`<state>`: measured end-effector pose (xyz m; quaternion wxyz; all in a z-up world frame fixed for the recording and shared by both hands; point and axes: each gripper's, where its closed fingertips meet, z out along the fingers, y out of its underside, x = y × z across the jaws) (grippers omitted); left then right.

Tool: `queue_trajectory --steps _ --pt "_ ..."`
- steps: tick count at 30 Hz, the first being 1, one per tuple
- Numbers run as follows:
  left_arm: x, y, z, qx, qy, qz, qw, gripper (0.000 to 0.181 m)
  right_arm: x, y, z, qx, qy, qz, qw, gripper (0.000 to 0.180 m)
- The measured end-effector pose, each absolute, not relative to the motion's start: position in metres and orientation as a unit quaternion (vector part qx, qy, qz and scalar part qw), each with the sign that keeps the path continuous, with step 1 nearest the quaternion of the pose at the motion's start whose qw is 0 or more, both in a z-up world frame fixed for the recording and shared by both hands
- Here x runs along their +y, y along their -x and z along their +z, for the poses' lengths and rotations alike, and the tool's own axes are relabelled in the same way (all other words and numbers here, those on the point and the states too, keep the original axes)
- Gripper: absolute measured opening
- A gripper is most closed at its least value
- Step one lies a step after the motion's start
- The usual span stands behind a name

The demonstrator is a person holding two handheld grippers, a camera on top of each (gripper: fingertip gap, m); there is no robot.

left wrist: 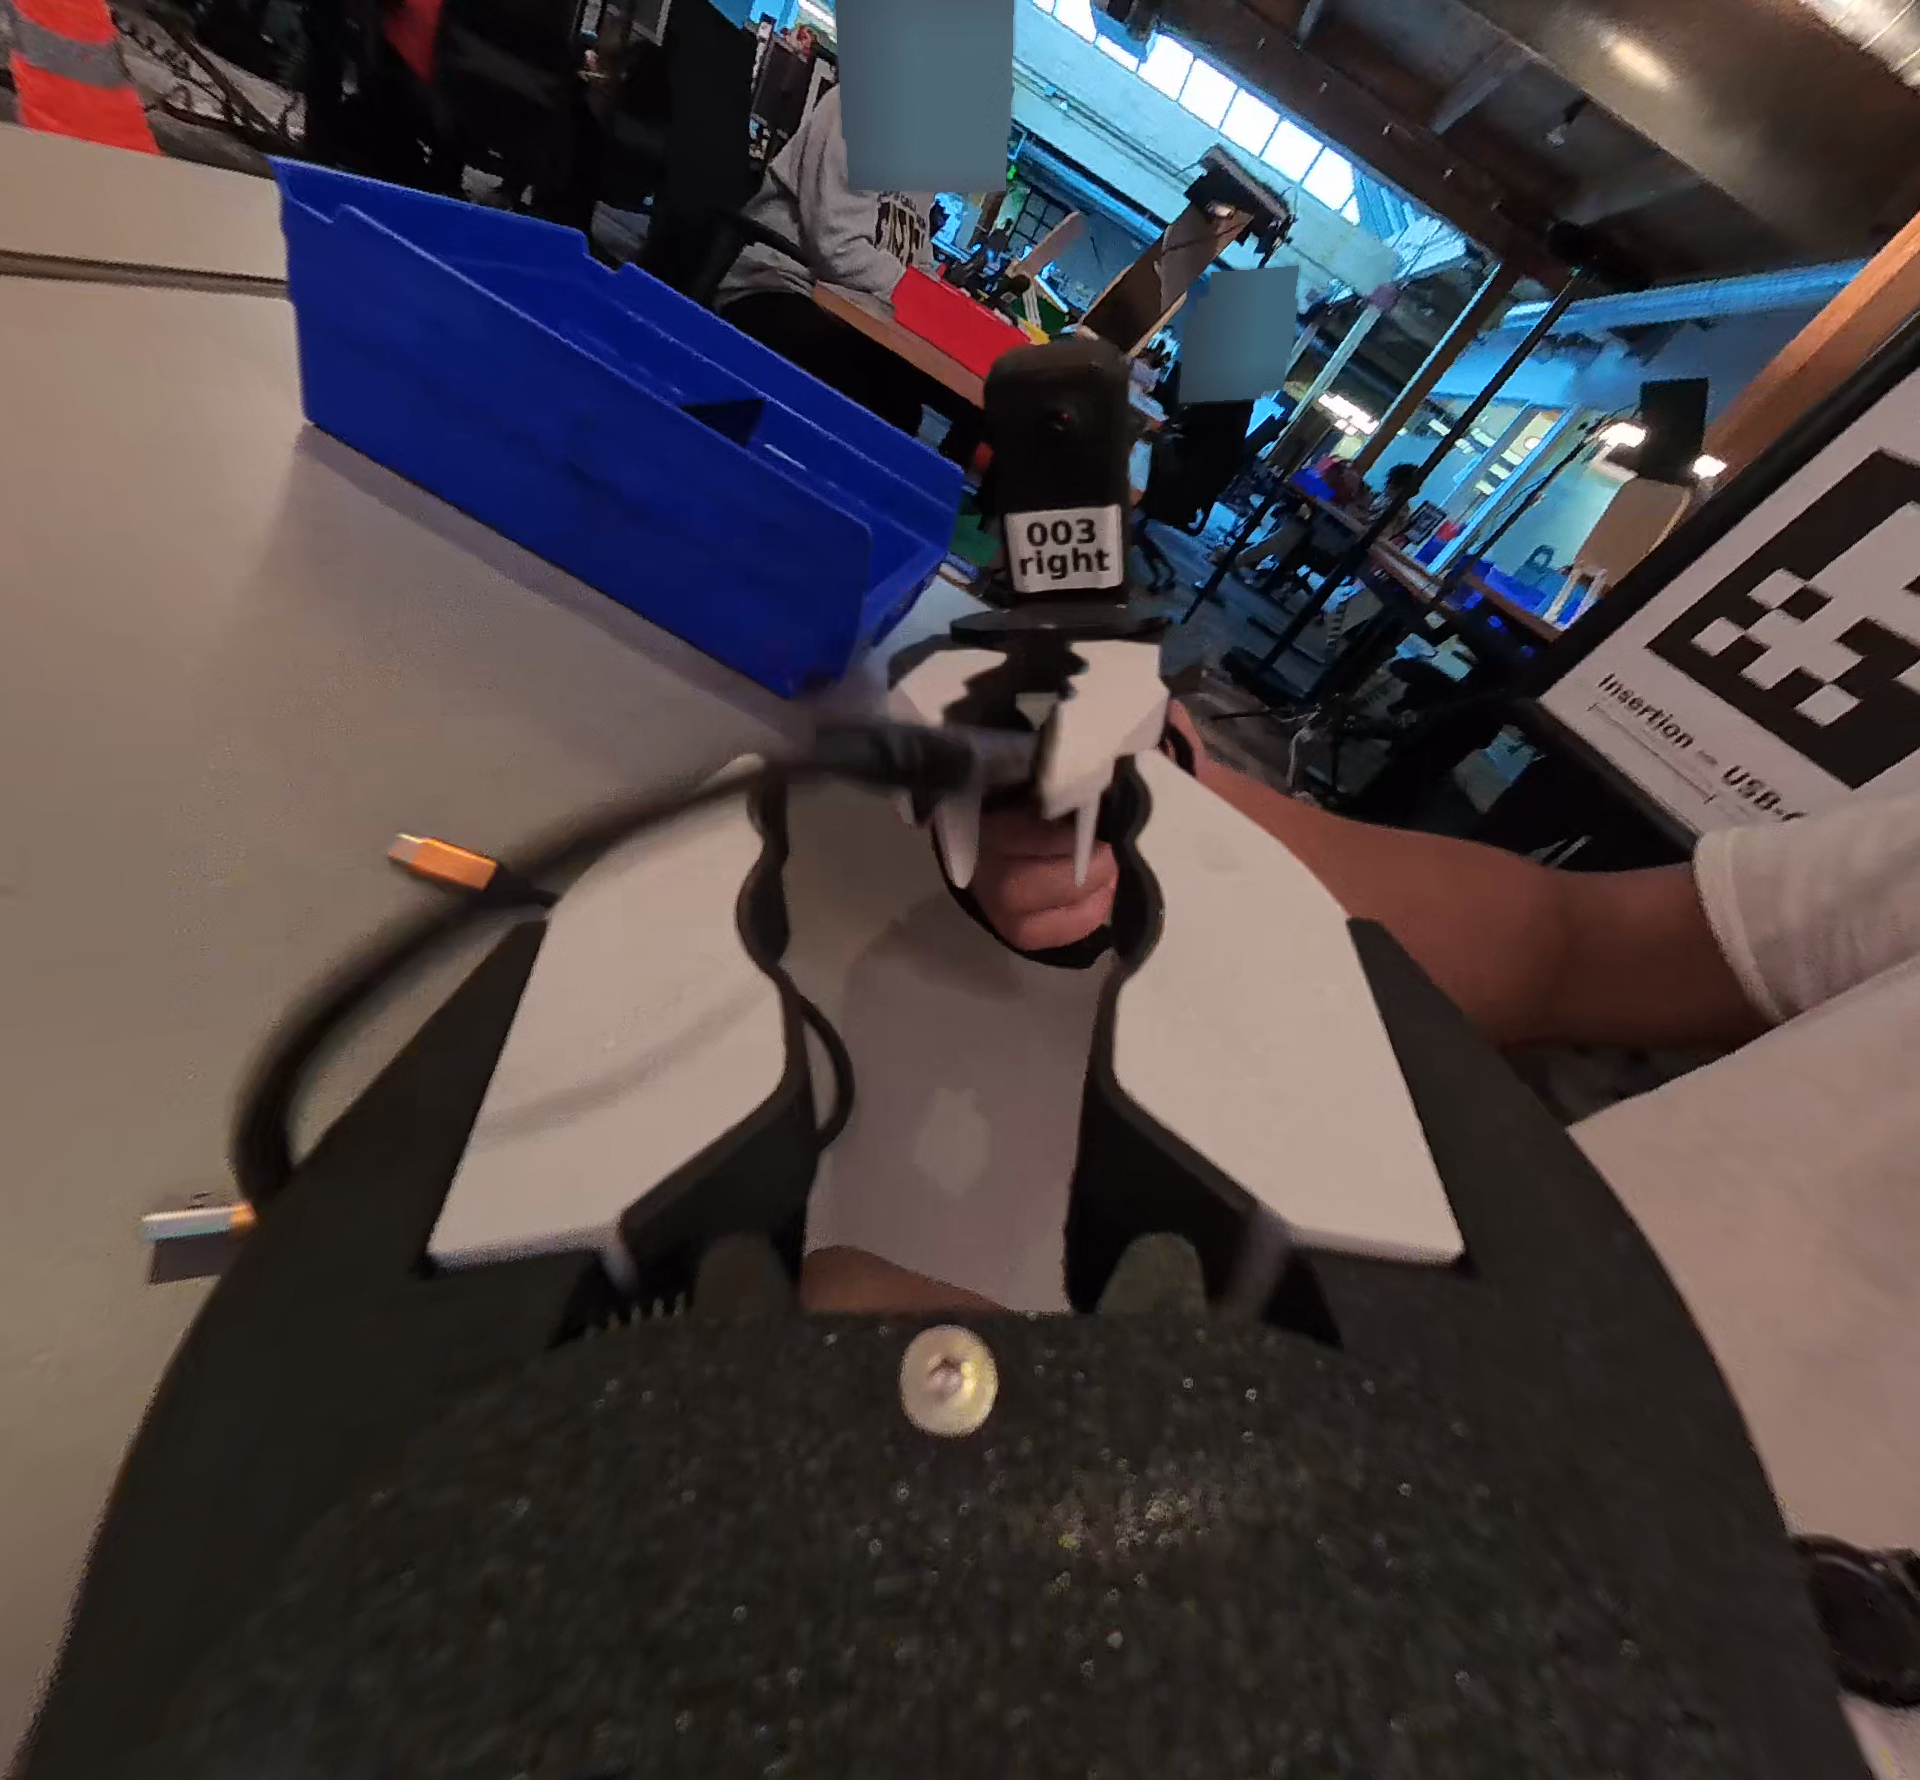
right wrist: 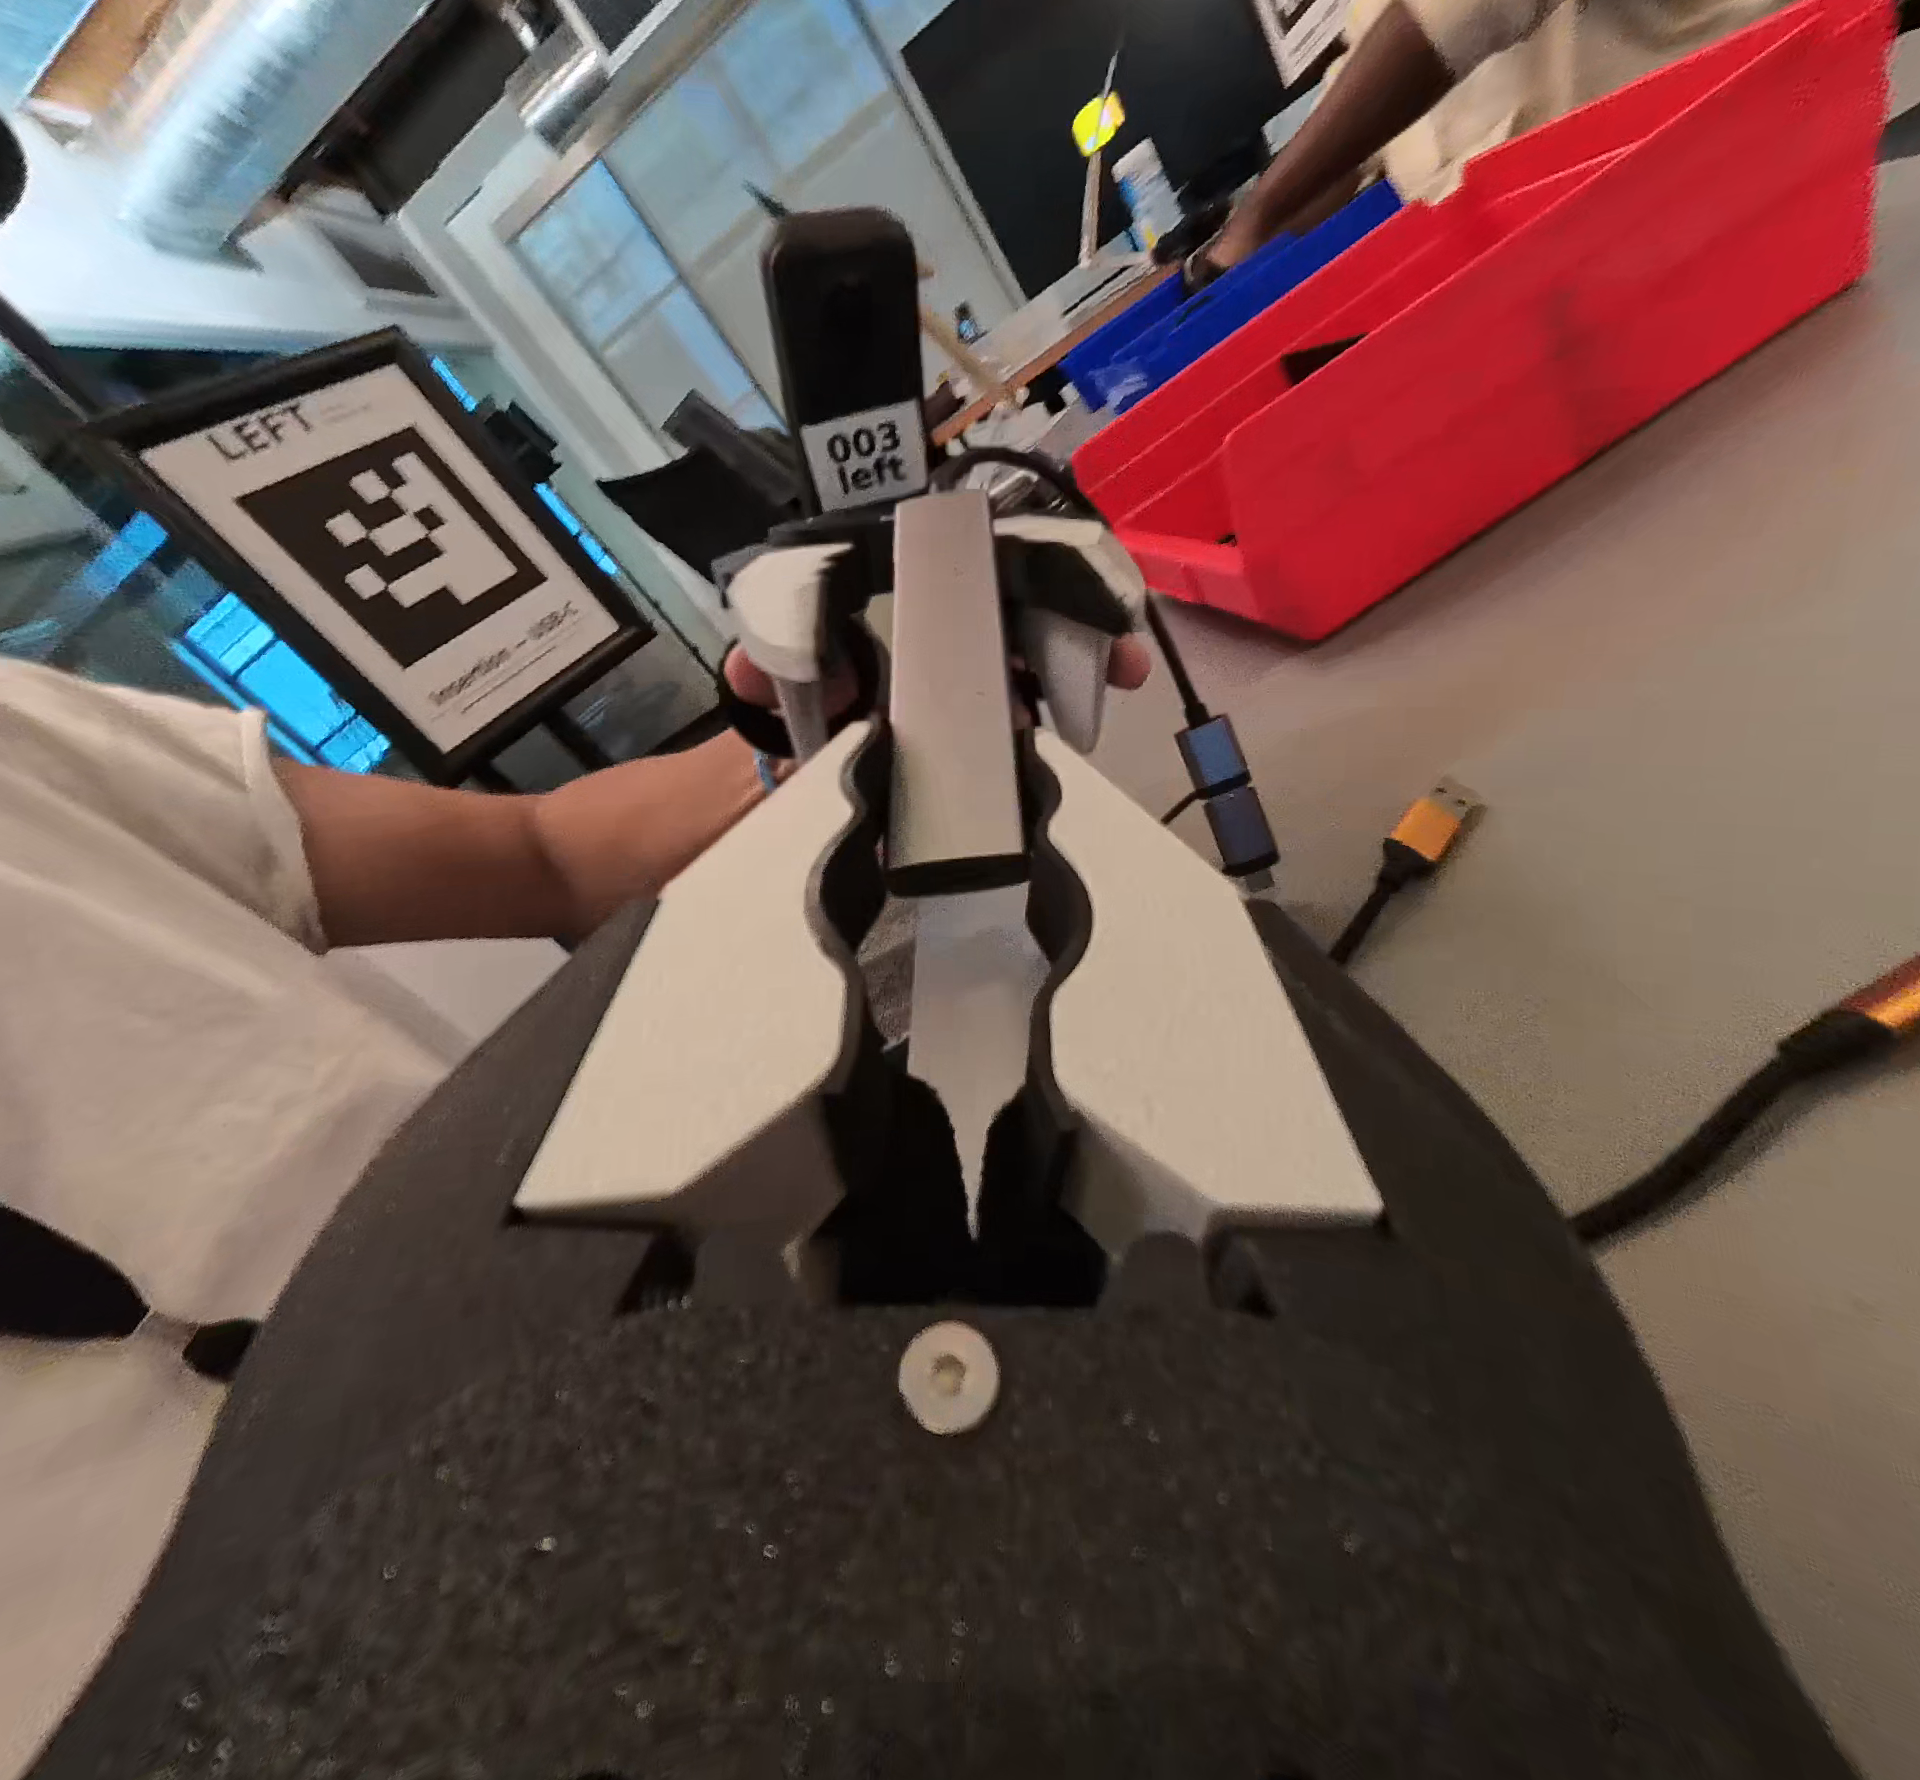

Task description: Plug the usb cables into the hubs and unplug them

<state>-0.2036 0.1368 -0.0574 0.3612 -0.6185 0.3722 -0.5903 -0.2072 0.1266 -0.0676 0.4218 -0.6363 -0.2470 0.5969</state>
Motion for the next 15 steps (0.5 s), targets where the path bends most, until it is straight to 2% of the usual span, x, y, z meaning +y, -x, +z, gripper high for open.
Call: queue_trajectory --steps 4,7,8,15 --pt "0.134 0.213 -0.059 0.377 0.609 -0.602 0.353 0.041 0.120 0.209 -0.071 -0.265 0.633 0.608 0.400 0.021" --pt "0.132 0.218 -0.057 0.367 0.602 -0.618 0.349 0.037 0.118 0.208 -0.074 -0.266 0.632 0.617 0.386 0.021" --pt "0.130 0.219 -0.059 0.375 0.603 -0.616 0.343 0.027 0.120 0.207 -0.074 -0.259 0.632 0.621 0.384 0.021" --pt "0.126 0.218 -0.073 0.414 0.611 -0.590 0.328 0.024 0.125 0.201 -0.071 -0.235 0.627 0.640 0.377 0.021"
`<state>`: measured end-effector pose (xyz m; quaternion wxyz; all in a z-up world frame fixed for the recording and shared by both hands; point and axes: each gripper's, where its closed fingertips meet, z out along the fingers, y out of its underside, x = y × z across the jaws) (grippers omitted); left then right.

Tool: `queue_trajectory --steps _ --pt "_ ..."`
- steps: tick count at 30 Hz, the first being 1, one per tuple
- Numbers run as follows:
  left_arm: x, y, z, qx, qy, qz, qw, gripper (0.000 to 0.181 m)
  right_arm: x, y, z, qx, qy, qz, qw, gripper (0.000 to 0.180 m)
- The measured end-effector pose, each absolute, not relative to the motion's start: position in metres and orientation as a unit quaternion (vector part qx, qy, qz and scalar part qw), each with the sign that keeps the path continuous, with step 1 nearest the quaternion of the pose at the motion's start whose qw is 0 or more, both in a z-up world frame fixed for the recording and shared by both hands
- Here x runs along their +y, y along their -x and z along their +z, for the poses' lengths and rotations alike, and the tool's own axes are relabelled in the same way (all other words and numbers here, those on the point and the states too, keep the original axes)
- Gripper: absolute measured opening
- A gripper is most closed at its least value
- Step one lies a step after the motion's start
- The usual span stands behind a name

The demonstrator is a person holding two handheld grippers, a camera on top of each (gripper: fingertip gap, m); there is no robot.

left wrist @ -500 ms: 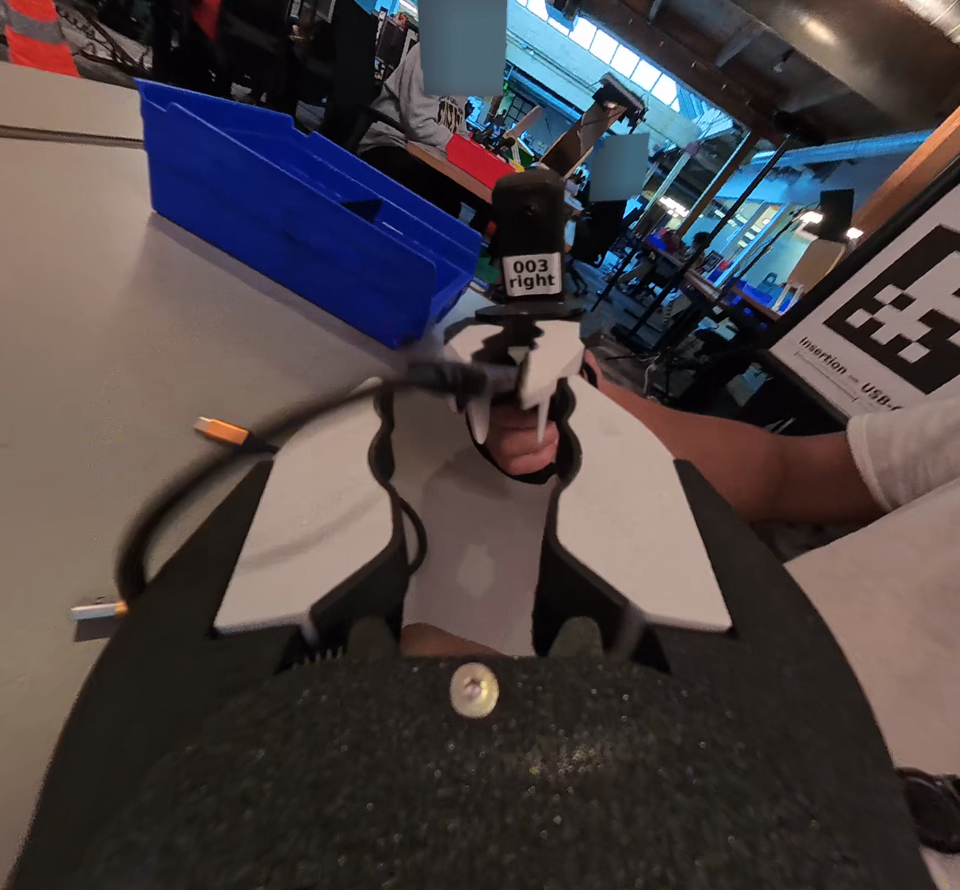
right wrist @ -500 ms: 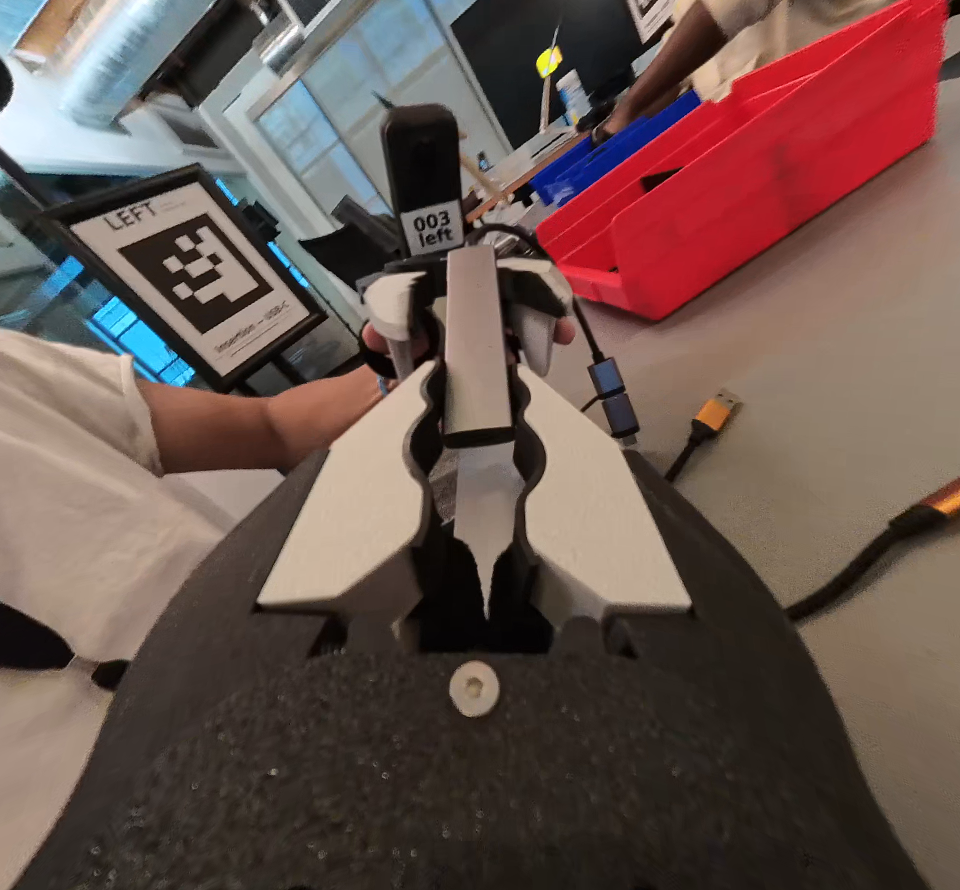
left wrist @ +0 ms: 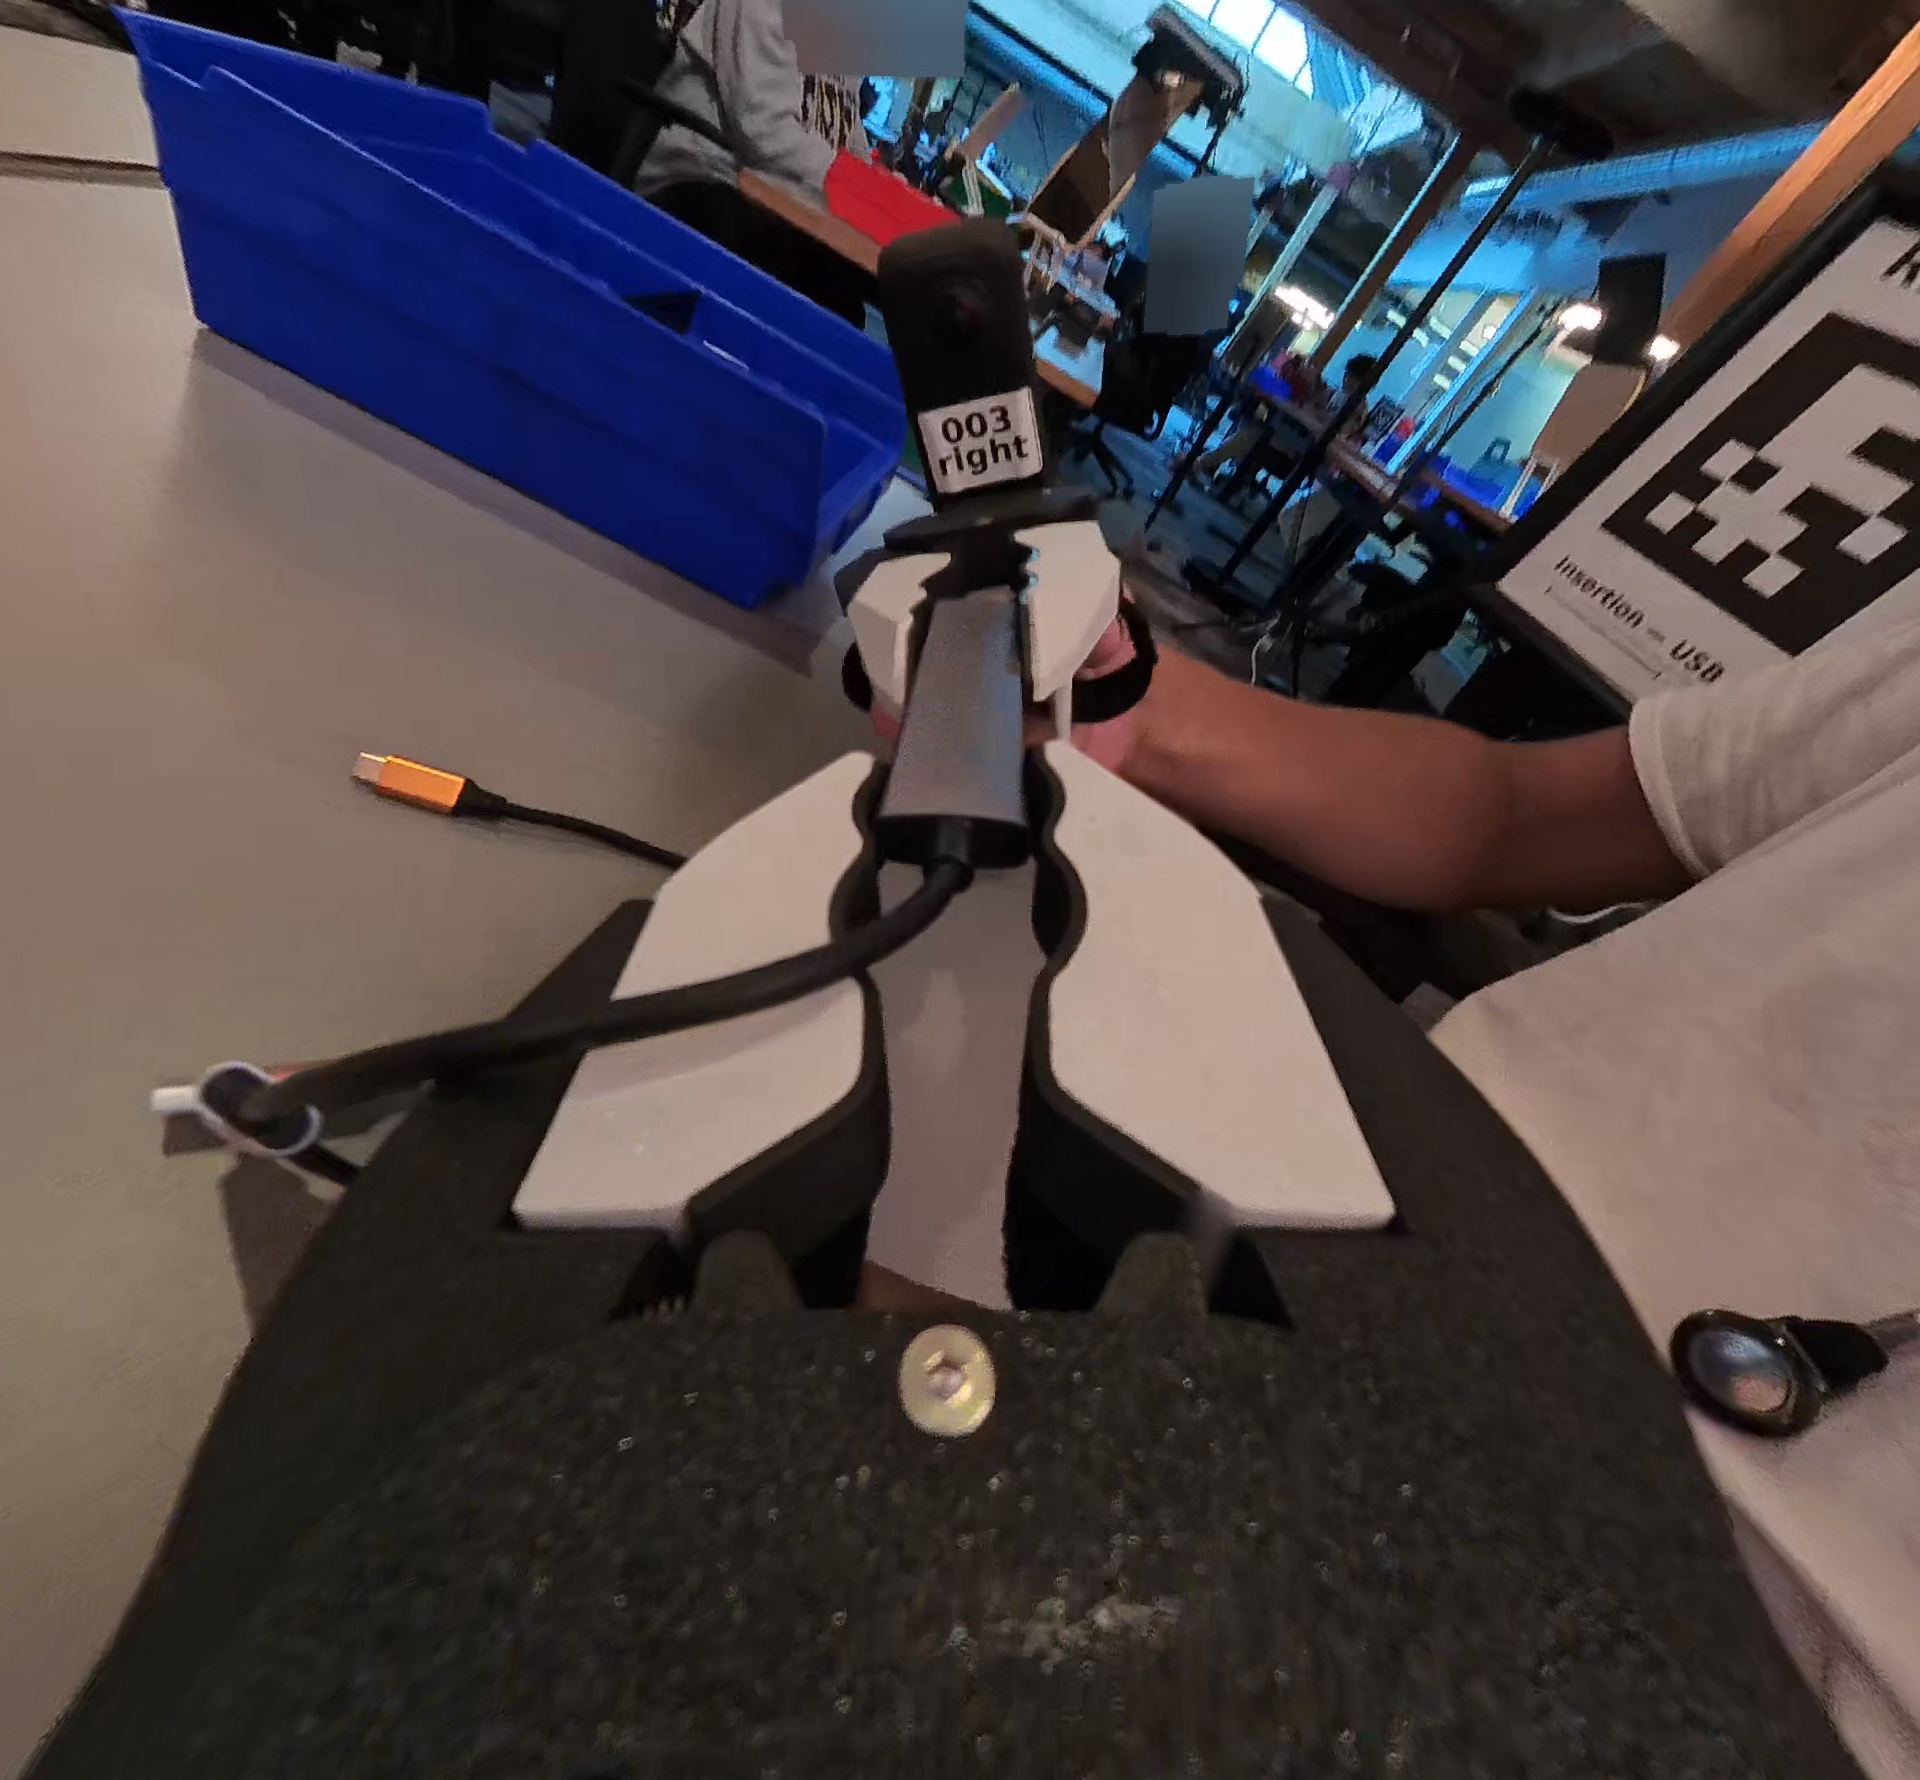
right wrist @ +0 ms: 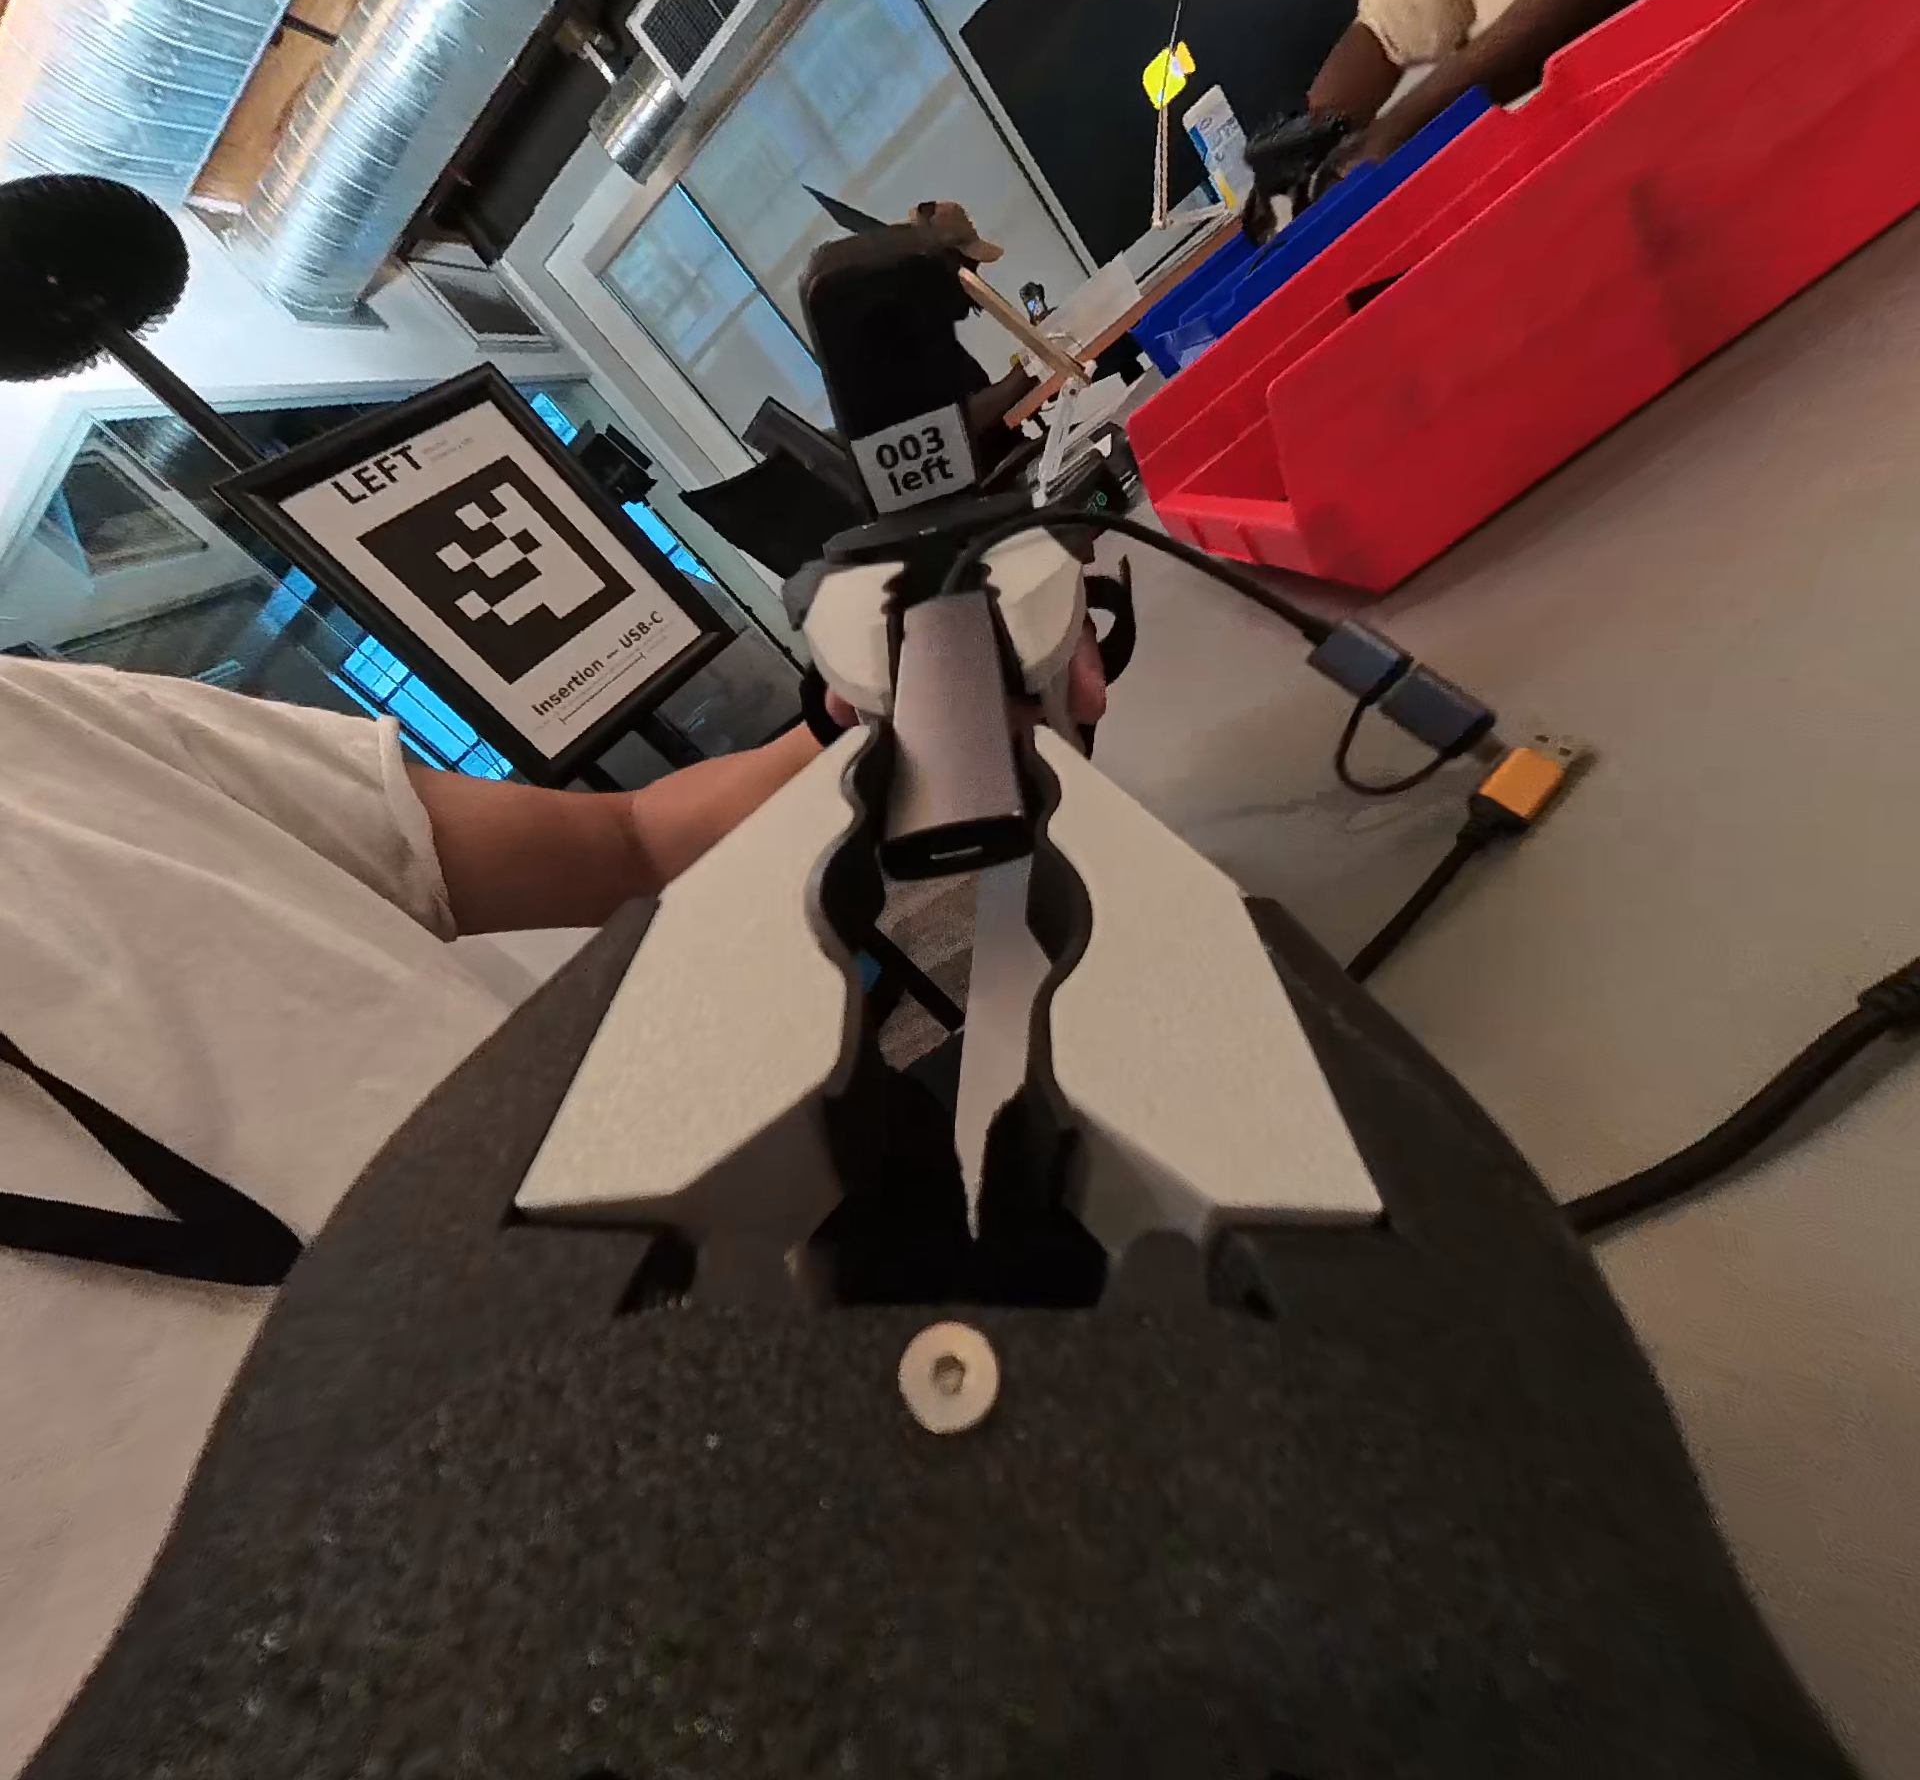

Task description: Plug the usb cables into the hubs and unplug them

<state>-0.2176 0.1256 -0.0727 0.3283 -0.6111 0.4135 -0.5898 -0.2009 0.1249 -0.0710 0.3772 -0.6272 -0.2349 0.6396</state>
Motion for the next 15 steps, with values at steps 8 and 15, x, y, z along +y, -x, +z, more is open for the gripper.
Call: queue_trajectory --steps 8,15 --pt "0.135 0.217 -0.067 0.400 0.624 -0.560 0.371 0.024 0.139 0.198 -0.072 -0.214 0.639 0.615 0.410 0.027" --pt "0.178 0.247 -0.053 0.312 0.644 -0.512 0.475 0.025 0.174 0.184 -0.104 -0.234 0.728 0.390 0.512 0.035"
